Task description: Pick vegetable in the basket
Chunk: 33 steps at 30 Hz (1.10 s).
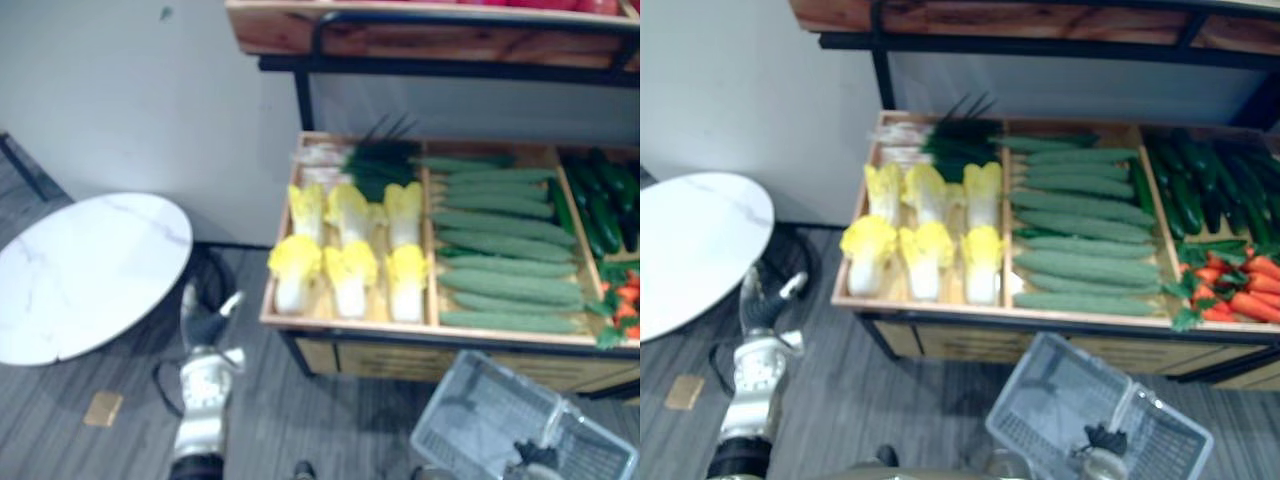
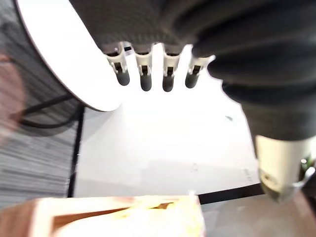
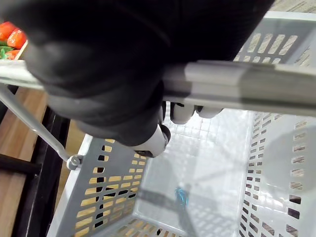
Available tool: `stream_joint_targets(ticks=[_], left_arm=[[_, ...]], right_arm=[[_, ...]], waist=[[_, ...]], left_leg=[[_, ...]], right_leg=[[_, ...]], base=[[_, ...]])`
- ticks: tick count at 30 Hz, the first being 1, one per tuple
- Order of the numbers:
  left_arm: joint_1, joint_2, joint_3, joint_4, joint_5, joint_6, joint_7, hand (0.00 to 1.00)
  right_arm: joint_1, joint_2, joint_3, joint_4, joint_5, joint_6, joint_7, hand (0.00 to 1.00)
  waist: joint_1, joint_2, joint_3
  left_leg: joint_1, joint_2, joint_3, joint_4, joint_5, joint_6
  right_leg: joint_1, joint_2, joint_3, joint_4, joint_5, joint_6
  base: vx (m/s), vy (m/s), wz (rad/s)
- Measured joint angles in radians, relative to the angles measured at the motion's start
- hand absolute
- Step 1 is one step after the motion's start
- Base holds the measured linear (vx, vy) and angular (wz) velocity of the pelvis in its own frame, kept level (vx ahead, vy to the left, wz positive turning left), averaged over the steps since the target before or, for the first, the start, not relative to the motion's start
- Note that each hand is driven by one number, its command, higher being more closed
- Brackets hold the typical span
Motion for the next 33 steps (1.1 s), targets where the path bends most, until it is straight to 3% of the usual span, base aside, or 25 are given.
stream_joint_targets(ticks=[6, 9, 12, 14, 16, 26, 33], left_arm=[[-0.109, 0.064, -0.12, -0.03, 0.165, 0.002, 0.01, 0.0], [-0.141, 0.084, -0.178, -0.02, 0.252, 0.009, 0.014, 0.0], [-0.185, 0.089, -0.209, 0.016, 0.329, 0.03, 0.018, 0.0], [-0.222, 0.097, -0.22, 0.064, 0.394, 0.053, 0.02, 0.0], [-0.229, 0.106, -0.233, 0.084, 0.432, 0.073, 0.02, 0.0], [-0.336, 0.108, -0.256, 0.183, 0.447, 0.117, 0.02, 0.0], [-0.426, 0.111, -0.29, 0.301, 0.446, 0.141, 0.028, 0.0]], right_arm=[[0.003, -0.008, 0.014, -0.005, -0.007, 0.0, 0.001, 1.0], [-0.009, -0.009, 0.033, -0.023, -0.037, 0.0, 0.001, 1.0], [-0.017, -0.02, 0.035, -0.029, -0.044, 0.0, 0.001, 1.0], [-0.03, -0.025, 0.036, -0.03, -0.047, 0.001, 0.0, 1.0], [-0.038, -0.025, 0.036, -0.031, -0.047, 0.001, -0.002, 1.0], [-0.07, -0.05, 0.029, -0.061, -0.047, 0.005, -0.017, 1.0], [-0.122, -0.058, 0.028, -0.117, -0.034, 0.005, -0.046, 1.0]], waist=[[-0.007, 0.006, -0.003], [-0.03, 0.01, -0.003], [-0.03, 0.02, 0.001], [-0.051, 0.026, 0.004], [-0.053, 0.03, 0.006], [-0.054, 0.045, 0.053], [-0.064, 0.057, 0.141]], left_leg=[[-0.003, 0.006, 0.01, 0.0, 0.0, 0.0], [-0.004, 0.006, 0.031, 0.0, 0.0, 0.0], [-0.013, 0.007, 0.058, 0.002, 0.0, 0.0], [-0.024, 0.007, 0.068, 0.005, 0.0, 0.0], [-0.023, 0.007, 0.082, 0.005, 0.0, 0.0], [-0.085, 0.006, 0.097, 0.006, 0.006, 0.001], [-0.129, -0.003, 0.149, 0.006, 0.017, 0.012]], right_leg=[[-0.003, 0.01, 0.012, -0.014, 0.008, -0.01], [-0.02, 0.012, 0.033, -0.012, 0.011, -0.012], [-0.047, 0.016, 0.063, -0.014, 0.02, -0.014], [-0.064, 0.017, 0.072, -0.014, 0.025, -0.014], [-0.073, 0.019, 0.089, -0.015, 0.027, -0.015], [-0.16, 0.021, 0.15, 0.015, 0.036, -0.015], [-0.264, 0.016, 0.209, 0.079, 0.035, -0.014]], base=[[0.0, -0.004, -0.05], [0.0, 0.006, -0.17], [0.01, 0.015, -0.3], [0.02, 0.011, -0.14], [0.02, 0.009, -0.2], [0.0, 0.007, -0.04], [-0.04, 0.013, -0.17]])
